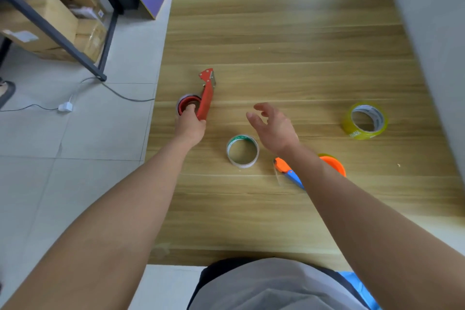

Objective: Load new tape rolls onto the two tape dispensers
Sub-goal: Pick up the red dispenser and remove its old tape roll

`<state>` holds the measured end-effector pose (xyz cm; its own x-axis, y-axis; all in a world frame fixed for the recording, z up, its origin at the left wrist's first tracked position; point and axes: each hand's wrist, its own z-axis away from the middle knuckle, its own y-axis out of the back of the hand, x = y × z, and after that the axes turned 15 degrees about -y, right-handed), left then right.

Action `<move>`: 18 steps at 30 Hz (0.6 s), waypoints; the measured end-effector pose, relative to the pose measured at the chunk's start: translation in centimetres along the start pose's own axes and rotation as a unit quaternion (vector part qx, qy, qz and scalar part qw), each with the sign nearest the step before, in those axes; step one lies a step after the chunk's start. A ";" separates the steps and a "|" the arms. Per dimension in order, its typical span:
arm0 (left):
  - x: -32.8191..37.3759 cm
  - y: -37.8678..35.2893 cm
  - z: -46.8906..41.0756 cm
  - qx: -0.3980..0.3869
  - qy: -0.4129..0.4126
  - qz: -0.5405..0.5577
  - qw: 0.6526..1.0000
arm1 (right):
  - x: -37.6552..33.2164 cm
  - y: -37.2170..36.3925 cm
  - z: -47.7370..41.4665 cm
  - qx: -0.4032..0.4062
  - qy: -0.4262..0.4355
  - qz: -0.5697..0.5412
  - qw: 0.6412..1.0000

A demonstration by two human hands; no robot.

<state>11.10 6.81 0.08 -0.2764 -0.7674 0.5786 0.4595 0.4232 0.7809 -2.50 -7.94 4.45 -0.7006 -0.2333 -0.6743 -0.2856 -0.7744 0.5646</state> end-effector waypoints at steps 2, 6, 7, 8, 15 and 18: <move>-0.3 -0.1 -0.1 -0.011 -0.005 -0.023 1.000 | -0.6 -0.7 -0.1 -0.040 0.007 -0.002 0.999; -0.6 -0.1 -0.9 0.006 -0.052 -0.115 0.992 | -1.7 -1.8 0.0 -0.093 0.001 -0.032 0.995; -0.7 -0.1 -1.1 0.000 -0.060 -0.128 0.990 | -1.9 -2.0 0.0 -0.097 0.001 -0.037 0.995; -0.9 -0.1 -1.3 -0.008 -0.067 -0.140 0.988 | -2.1 -2.1 0.0 -0.100 -0.001 -0.045 0.994; -1.2 0.0 -1.3 0.030 -0.087 -0.086 0.992 | -2.6 -2.0 -0.4 -0.112 -0.047 -0.104 0.987; 0.3 0.5 -1.1 0.048 -0.067 0.028 0.996 | -3.0 -2.0 -0.8 -0.113 -0.055 -0.115 0.985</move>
<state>12.22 6.23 0.42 -0.3649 -0.6727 0.6436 0.3973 0.5126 0.7611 0.68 -6.18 4.93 -0.7053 0.0187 -0.7086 -0.3008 -0.9131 0.2753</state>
